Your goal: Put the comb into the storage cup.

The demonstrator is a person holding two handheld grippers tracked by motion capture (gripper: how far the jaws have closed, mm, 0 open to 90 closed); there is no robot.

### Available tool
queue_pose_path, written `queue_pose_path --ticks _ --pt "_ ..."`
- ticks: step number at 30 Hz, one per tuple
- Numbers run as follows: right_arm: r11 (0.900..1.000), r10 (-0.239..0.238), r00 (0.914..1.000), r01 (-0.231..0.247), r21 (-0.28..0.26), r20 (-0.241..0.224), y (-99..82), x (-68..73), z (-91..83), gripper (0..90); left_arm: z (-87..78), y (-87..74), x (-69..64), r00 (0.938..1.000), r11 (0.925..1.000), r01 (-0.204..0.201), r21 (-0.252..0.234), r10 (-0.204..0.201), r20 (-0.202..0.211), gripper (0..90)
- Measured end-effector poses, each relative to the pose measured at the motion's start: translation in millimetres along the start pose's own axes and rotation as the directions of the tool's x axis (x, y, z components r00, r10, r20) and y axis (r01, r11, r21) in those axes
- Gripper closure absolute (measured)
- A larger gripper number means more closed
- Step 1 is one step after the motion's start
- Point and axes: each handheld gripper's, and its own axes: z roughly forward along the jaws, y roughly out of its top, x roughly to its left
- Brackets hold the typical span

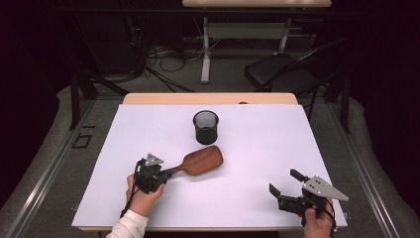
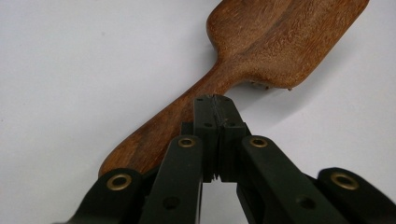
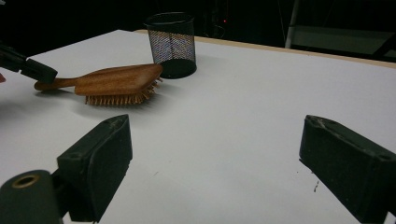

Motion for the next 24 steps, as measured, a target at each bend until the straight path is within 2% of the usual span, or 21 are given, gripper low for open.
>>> queue_pose_path --ticks 5,18,24 --pt "1.0000 0.005 1.0000 -0.005 0.004 0.000 -0.3 -0.5 0.2 9.2 -1.7 0.0 2.1 1.0000 0.9999 0.010 -0.010 -0.010 0.002 84.4" --pt "1.0000 0.001 1.0000 -0.001 0.003 -0.002 -0.4 -0.7 1.0 9.4 -1.3 1.5 4.9 0.9997 0.9996 0.021 -0.019 -0.021 0.010 63.5" --pt "1.0000 -0.002 1.0000 0.002 0.005 -0.003 -0.5 -0.6 1.1 9.5 0.5 2.3 6.3 0.9994 0.9993 0.033 -0.016 -0.033 0.007 49.3"
